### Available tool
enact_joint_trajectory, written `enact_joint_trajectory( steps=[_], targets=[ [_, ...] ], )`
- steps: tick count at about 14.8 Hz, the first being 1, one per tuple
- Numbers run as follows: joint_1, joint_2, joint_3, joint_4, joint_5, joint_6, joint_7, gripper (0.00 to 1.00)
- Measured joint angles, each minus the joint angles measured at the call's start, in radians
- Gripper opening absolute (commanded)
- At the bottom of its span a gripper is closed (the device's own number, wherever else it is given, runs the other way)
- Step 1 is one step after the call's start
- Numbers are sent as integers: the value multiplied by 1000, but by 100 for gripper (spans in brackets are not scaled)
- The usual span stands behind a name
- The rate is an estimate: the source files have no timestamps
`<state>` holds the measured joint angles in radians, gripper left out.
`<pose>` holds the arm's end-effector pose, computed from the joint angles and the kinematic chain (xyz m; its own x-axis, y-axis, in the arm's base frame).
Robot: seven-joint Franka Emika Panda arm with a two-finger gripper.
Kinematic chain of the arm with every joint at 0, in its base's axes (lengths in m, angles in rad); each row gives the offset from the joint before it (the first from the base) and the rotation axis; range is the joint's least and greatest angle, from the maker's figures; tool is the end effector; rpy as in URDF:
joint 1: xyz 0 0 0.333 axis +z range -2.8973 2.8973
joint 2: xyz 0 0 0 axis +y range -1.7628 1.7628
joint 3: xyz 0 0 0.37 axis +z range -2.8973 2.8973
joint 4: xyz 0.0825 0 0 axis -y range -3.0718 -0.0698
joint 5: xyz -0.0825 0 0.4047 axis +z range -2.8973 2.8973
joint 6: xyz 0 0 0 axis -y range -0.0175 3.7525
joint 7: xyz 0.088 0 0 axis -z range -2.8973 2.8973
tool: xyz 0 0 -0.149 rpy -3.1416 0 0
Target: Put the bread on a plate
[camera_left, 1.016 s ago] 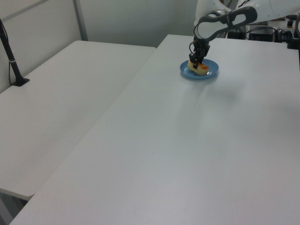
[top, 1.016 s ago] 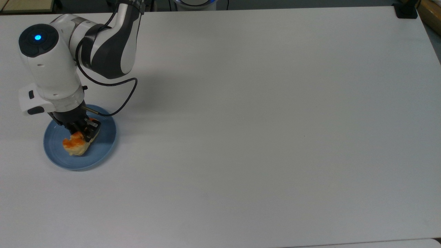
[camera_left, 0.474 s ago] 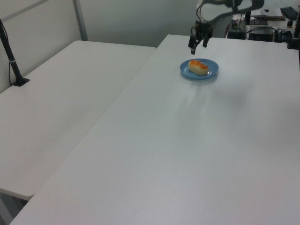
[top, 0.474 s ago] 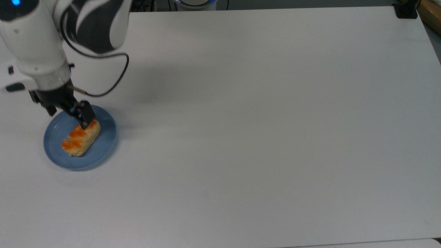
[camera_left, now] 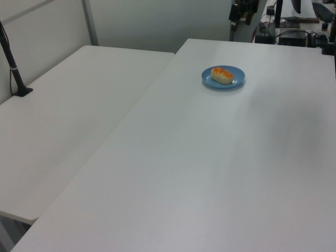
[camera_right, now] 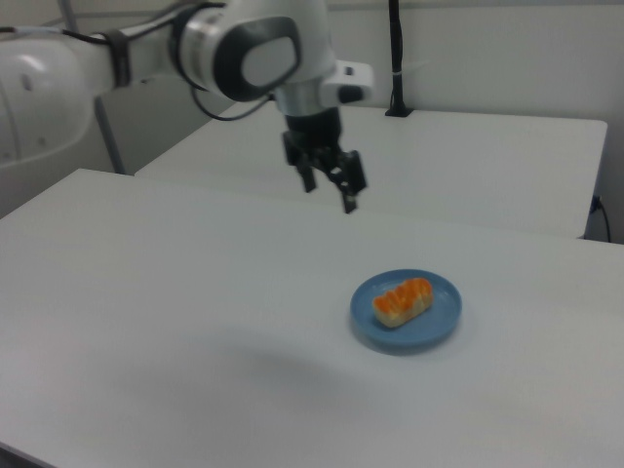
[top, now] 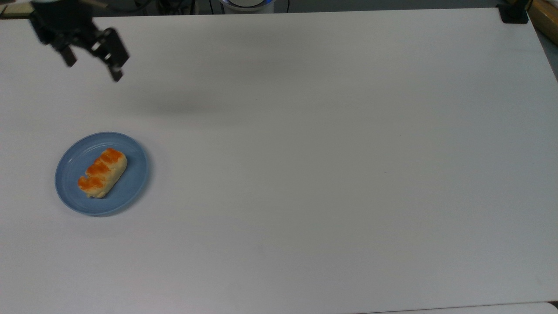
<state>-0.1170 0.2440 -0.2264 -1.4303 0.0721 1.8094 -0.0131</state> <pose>0.6551 -0.2058 0.5802 0.9356 -0.3238 0.1409 -0.3249 -0.9456 -0.0156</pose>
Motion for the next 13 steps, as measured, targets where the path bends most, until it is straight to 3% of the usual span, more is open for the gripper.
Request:
enact_joint_trajectory(
  steps=[4,13],
  targets=[
    [82,-180,24,-158,-15,-87,1,100],
    [83,-196,30,-178,-19,-93,0,100]
  ],
)
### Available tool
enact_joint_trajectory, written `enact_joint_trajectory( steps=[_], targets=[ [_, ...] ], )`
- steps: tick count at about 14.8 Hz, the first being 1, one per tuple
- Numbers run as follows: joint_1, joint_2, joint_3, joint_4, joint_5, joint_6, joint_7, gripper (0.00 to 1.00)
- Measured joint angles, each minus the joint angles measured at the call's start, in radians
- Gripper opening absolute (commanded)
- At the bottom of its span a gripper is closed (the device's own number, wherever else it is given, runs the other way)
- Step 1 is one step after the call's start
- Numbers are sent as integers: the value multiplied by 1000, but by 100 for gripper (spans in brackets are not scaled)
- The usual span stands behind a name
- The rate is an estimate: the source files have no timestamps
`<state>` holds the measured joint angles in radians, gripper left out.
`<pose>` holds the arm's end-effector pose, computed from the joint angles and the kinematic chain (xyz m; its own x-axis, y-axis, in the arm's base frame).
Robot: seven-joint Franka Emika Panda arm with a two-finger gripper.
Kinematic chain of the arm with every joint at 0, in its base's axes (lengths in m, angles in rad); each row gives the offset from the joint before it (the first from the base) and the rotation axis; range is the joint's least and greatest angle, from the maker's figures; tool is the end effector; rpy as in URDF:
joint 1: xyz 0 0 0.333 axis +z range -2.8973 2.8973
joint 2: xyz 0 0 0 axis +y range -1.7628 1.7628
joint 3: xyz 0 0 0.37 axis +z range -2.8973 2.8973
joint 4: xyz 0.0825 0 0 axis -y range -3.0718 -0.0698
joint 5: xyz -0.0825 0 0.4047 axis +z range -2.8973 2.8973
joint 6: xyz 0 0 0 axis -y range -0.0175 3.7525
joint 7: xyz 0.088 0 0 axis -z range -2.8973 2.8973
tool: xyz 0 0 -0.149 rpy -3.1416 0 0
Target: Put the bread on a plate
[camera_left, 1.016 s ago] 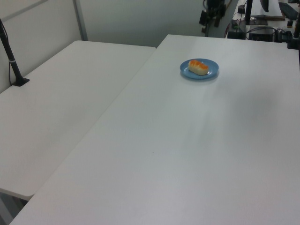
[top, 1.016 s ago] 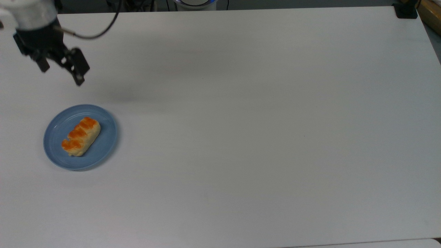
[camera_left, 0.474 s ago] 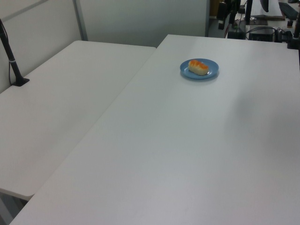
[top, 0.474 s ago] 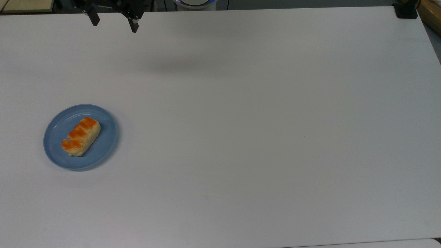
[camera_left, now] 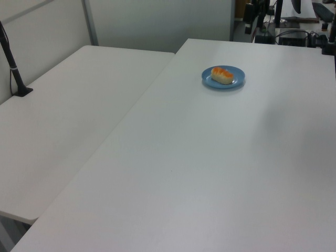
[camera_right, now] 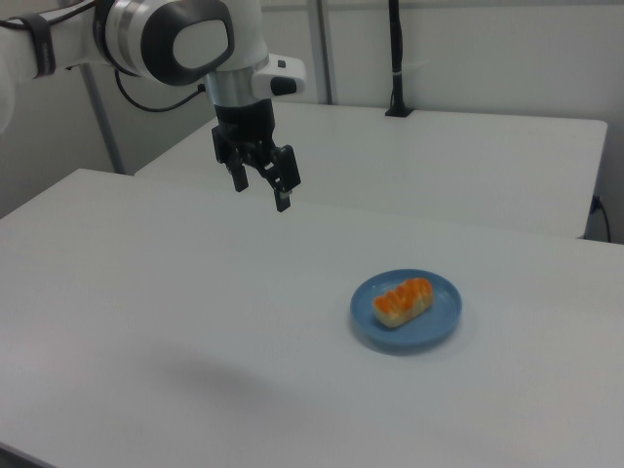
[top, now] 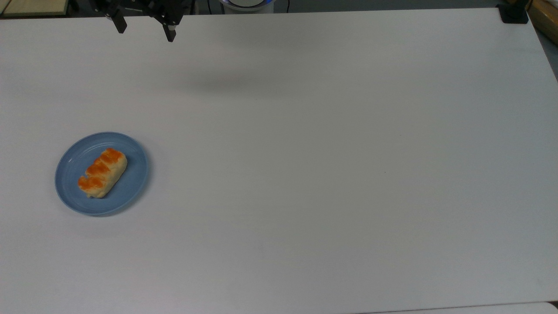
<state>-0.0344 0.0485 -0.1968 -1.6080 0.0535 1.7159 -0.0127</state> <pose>0.5932 -0.1295 0.6033 0.9729 -0.2231 0.0607 -0.2208 -0.9744 -0.0430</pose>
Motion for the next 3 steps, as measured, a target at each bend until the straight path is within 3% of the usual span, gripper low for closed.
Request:
enact_joint_trajectory(
  steps=[3],
  targets=[
    [49,9,4,-5,-91,0,-2,100]
  ],
)
